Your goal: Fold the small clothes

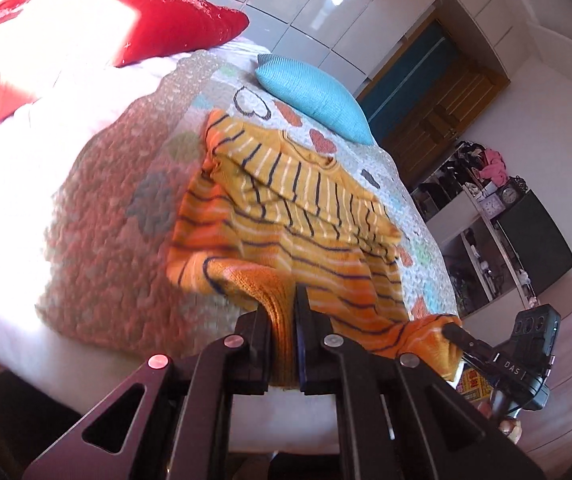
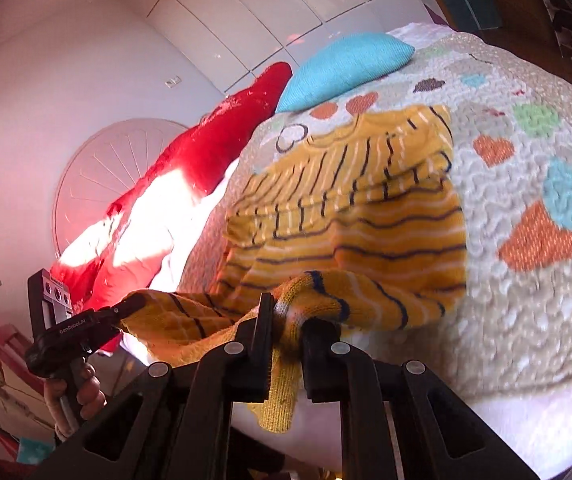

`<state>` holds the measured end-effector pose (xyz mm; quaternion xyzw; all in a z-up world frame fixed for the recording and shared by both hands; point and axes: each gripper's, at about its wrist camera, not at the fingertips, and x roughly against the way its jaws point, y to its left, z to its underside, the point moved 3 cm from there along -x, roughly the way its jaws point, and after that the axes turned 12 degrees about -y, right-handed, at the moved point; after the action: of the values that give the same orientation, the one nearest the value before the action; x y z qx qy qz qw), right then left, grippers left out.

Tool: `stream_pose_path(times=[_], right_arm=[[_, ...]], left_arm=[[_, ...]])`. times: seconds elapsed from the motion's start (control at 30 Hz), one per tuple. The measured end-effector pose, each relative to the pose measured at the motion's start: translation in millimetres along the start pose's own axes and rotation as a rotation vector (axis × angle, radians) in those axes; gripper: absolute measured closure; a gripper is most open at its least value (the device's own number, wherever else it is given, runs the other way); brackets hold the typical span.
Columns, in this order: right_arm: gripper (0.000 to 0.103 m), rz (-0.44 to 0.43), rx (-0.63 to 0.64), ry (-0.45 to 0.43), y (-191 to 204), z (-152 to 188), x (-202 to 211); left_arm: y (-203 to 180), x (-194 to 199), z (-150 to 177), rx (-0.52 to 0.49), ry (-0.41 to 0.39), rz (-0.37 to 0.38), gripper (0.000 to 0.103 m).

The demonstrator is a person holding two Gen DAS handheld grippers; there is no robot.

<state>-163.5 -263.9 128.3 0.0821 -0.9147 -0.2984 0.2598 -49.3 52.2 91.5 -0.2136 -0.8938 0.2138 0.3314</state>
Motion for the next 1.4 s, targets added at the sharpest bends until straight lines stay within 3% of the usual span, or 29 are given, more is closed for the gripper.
stream_pose_path(times=[0.13, 0.3, 0.47, 0.6, 0.63, 0.7, 0.73, 0.77, 0.87, 1.0, 1.13, 1.27, 1.4], right_arm=[[0.094, 0.007, -0.059, -0.033, -15.7, -58.8, -45.4], [0.094, 0.100, -0.084, -0.003, -41.1, -112.4, -118.7], [0.094, 0.205, -0.119, 0.050, -77.8, -138.3, -187.0], [0.086, 0.201, -0.303, 0.079, -121.9, -150.3, -224.8], [0.082, 0.193, -0.354, 0.077, -132.1, -152.6, -231.2], [0.052, 0.170, -0.439, 0.072, -149.1, -156.4, -240.4], [0.046, 0.149, -0.481, 0.056, -156.4, -158.9, -242.3], [0.042, 0.141, -0.516, 0.032, -163.3, -161.5, -241.9], [0.041, 0.160, -0.561, 0.000, -179.0, -168.9, -241.4], [0.037, 0.195, -0.475, -0.002, -172.6, -179.6, -228.6], [0.033, 0.238, -0.219, 0.052, -138.4, -174.0, -202.6], [0.033, 0.306, 0.022, 0.099, -108.4, -143.3, -168.1], [0.033, 0.414, 0.213, 0.168, -98.7, -99.8, -154.2]], left_arm=[[-2.6, -58.6, -48.1, -0.012, 0.017, -0.030, 0.094], [-7.6, -147.3, -97.5, -0.005, 0.083, -0.098, 0.094], [-5.7, -226.6, -125.9, -0.072, 0.130, -0.211, 0.094], [20.6, -265.3, -133.7, 0.047, 0.172, -0.217, 0.090], [27.7, -270.0, -134.5, 0.087, 0.177, -0.206, 0.085], [39.5, -274.2, -139.9, 0.159, 0.169, -0.156, 0.070], [44.7, -272.5, -145.3, 0.195, 0.145, -0.120, 0.056], [50.0, -269.1, -151.1, 0.234, 0.113, -0.094, 0.042], [66.1, -259.0, -164.4, 0.313, 0.061, -0.077, 0.034], [68.0, -250.1, -167.3, 0.192, 0.089, -0.155, 0.034], [60.2, -230.7, -147.8, 0.011, 0.136, -0.190, 0.034], [58.9, -209.9, -117.7, -0.096, 0.179, -0.213, 0.034], [69.5, -214.1, -95.0, -0.305, 0.206, -0.437, 0.033]])
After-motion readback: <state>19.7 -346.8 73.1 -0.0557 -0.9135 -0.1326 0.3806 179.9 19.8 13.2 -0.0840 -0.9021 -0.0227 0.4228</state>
